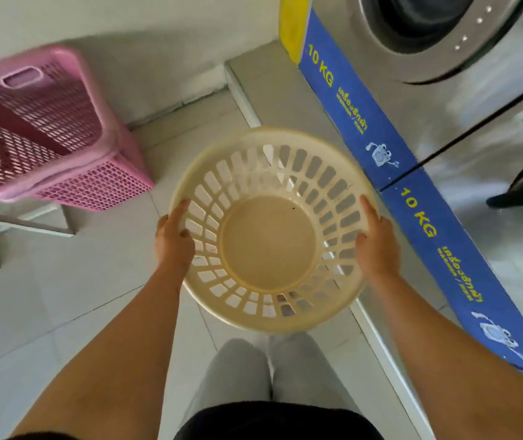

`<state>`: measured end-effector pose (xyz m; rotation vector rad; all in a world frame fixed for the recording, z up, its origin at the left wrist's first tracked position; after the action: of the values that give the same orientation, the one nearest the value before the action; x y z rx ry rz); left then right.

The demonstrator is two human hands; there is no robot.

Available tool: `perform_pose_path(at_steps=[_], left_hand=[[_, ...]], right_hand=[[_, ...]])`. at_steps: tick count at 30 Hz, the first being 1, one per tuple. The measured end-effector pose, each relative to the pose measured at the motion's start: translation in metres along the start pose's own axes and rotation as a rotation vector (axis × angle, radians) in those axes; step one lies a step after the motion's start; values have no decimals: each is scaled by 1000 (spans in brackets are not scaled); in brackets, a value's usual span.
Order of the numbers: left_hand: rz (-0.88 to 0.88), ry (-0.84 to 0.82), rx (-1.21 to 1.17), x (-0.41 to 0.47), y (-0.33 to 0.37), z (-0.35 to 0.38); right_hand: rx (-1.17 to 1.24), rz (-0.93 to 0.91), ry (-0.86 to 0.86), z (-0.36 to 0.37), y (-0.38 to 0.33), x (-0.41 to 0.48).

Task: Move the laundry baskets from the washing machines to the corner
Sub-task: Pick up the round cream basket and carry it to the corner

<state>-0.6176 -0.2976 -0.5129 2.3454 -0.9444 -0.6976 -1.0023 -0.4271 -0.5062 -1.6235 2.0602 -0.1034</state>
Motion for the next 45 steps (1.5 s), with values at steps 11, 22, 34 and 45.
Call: perform_pose_path(at_steps=[11,22,34,45], left_hand=[[-105,67,-68,164,-19,-55],[-236,3,0,351,-31,-97],[-383,-87,13,499,-37,-55],[-478,5,-24,576,-111,11]], right_hand=[[-59,-158,-80,34,-196,126],[-41,-104,-149,101,-363,239],[-116,-131,-216,163,-457,379],[-123,-159,-218,281,-474,448]])
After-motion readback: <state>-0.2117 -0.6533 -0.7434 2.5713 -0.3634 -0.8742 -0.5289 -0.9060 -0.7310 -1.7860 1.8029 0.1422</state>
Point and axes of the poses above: each hand's wrist, its own x-axis towards the middle knuckle, its own z-axis out of the palm, y = z × x, the point moved 8 cm from there along x, towards the middle knuckle, and after that the axes turned 9 degrees about z, right-handed, at the moved point
